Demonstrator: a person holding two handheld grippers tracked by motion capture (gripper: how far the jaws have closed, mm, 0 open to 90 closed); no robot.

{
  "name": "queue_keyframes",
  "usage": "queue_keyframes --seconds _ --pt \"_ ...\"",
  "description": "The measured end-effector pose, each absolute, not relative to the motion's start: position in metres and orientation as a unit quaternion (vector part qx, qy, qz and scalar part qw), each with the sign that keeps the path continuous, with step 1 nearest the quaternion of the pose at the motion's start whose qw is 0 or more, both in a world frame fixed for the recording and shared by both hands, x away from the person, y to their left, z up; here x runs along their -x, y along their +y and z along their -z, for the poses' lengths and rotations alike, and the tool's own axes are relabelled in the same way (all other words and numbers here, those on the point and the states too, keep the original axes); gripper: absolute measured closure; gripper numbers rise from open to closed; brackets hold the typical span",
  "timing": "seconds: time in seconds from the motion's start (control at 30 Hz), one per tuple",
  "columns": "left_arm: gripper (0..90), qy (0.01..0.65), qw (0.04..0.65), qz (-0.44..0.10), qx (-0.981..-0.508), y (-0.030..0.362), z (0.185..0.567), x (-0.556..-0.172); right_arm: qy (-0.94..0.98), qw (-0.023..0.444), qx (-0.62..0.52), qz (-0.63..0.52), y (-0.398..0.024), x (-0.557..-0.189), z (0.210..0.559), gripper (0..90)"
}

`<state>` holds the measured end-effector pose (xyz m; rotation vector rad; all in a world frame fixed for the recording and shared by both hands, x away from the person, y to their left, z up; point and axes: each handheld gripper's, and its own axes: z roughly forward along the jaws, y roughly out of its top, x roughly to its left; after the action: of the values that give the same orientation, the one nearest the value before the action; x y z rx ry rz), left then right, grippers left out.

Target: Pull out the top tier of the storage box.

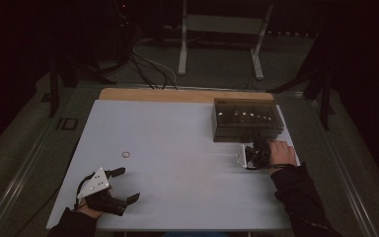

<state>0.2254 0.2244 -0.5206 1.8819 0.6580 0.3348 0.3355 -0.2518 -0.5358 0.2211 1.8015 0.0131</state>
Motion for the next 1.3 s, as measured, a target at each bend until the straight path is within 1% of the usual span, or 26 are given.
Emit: queue_keyframes --seconds 0.43,1.2,1.27,1.3 --pt "1.0 0.275 0.531 -0.141 -0.789 0.224 0.520 -0.225 0.783 0.614 -0.096 -0.022 -0.258 -0.317 0.536 80.5" --pt "1.0 0.275 0.530 -0.141 -0.789 0.224 0.520 -0.225 0.789 0.605 -0.096 -0.037 -0.263 -0.316 0.534 80.2" --pt "1.0 0.277 0.531 -0.140 -0.788 0.224 0.521 -0.226 0.794 0.599 -0.096 -0.043 -0.265 -0.316 0.532 79.5" --pt "1.0 0.277 0.531 -0.140 -0.788 0.224 0.521 -0.225 0.801 0.589 -0.094 -0.050 -0.266 -0.317 0.530 77.1"
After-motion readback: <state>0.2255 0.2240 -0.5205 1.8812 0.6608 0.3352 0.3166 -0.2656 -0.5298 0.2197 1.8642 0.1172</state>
